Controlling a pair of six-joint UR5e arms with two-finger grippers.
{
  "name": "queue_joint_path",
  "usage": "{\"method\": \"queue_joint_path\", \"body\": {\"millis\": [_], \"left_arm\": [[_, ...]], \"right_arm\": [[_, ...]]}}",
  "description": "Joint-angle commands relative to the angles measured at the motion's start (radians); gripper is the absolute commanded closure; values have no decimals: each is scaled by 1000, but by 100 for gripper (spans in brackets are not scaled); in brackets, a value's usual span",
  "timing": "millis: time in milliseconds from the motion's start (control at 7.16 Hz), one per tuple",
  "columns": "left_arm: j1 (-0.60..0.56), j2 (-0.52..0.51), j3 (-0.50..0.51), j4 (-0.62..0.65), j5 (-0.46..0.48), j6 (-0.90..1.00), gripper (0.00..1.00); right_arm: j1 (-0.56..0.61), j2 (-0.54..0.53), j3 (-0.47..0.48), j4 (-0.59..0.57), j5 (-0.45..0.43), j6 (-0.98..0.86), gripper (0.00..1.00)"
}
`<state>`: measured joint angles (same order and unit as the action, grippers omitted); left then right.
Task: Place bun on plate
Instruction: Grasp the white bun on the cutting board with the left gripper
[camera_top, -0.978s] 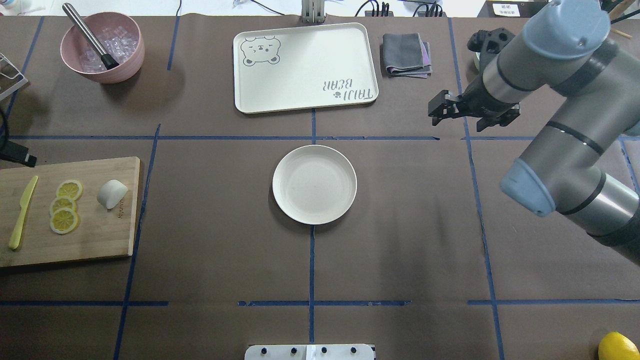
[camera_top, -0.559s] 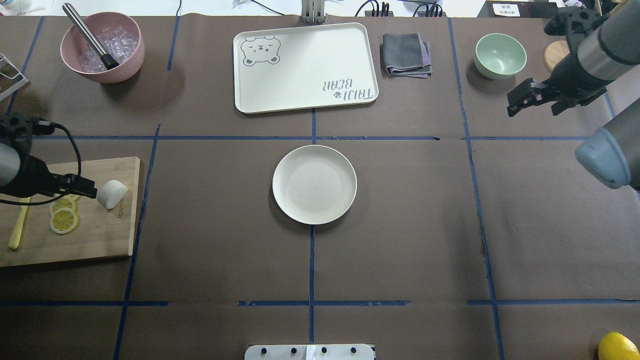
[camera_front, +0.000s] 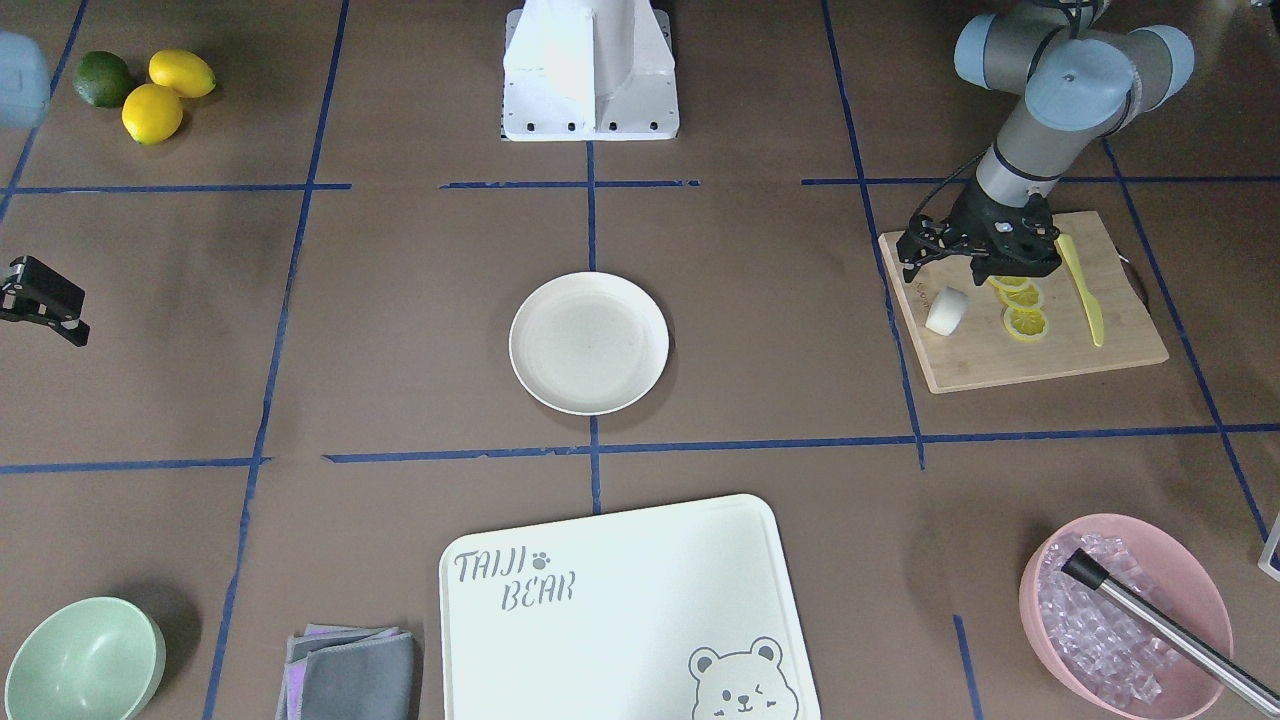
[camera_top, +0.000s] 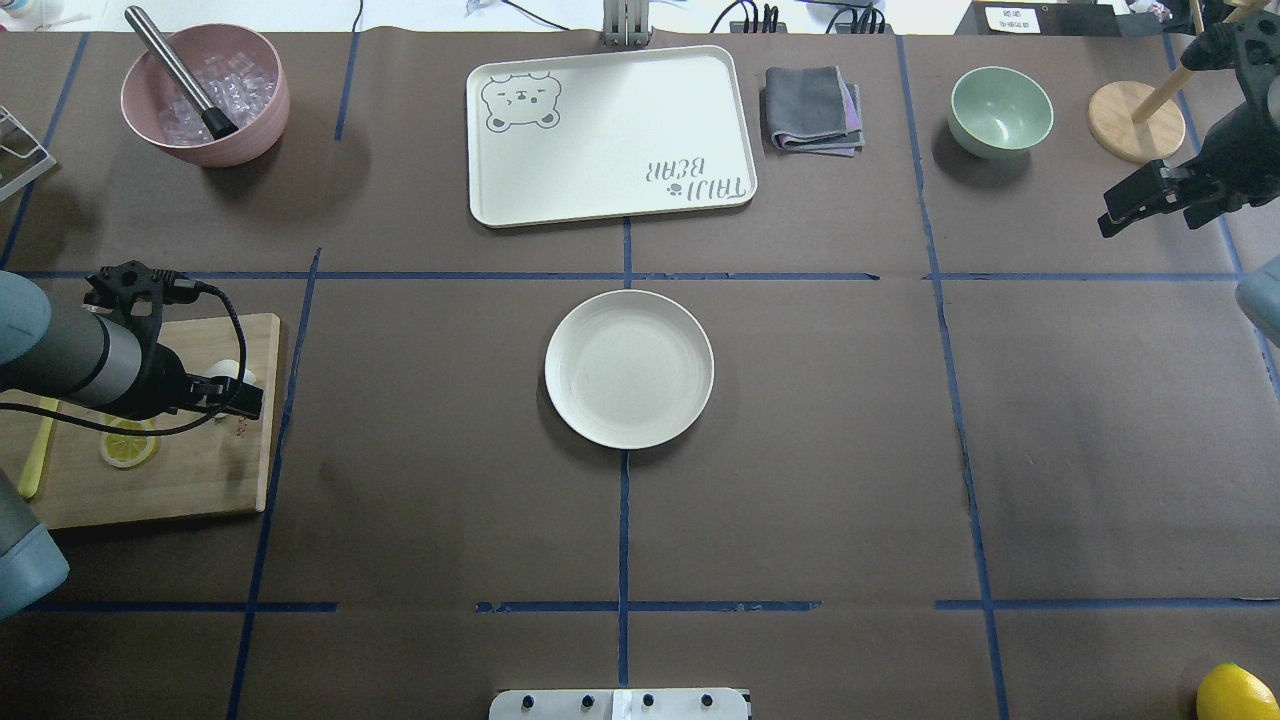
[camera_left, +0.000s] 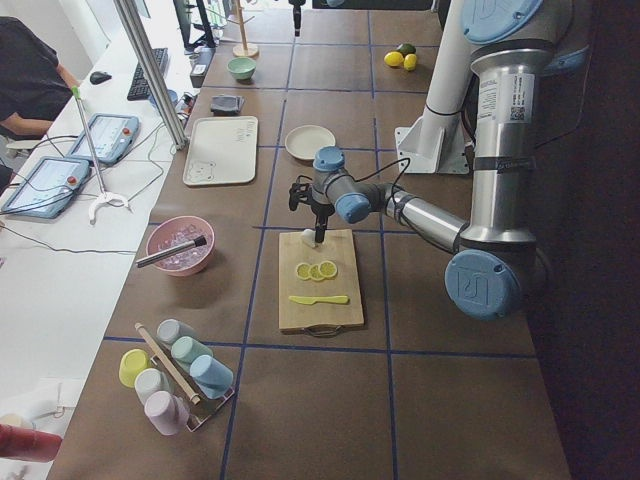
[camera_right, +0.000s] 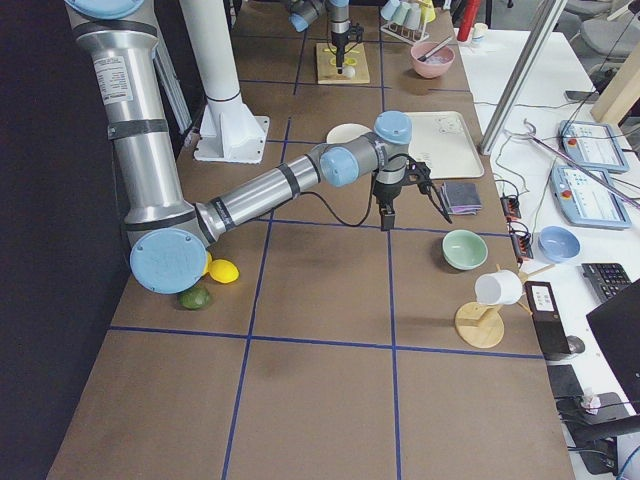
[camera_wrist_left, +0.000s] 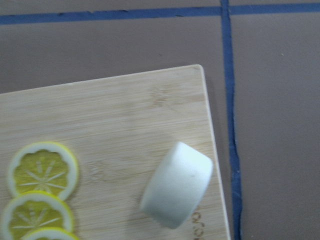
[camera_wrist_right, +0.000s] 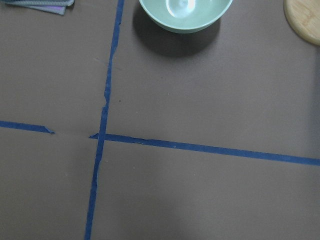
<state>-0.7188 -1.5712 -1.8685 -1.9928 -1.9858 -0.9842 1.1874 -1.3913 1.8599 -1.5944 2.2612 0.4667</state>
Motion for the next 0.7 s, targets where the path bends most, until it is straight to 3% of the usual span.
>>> {"method": "queue_joint_path", "body": {"millis": [0,559], "left_arm": [[1,-3,14,3,-1,25,2],[-8,-38,63,2,1,60,3]], "right_arm": [[4,-3,-1,1,1,-3,0],[4,-6,-1,2,-3,-2,0]]}}
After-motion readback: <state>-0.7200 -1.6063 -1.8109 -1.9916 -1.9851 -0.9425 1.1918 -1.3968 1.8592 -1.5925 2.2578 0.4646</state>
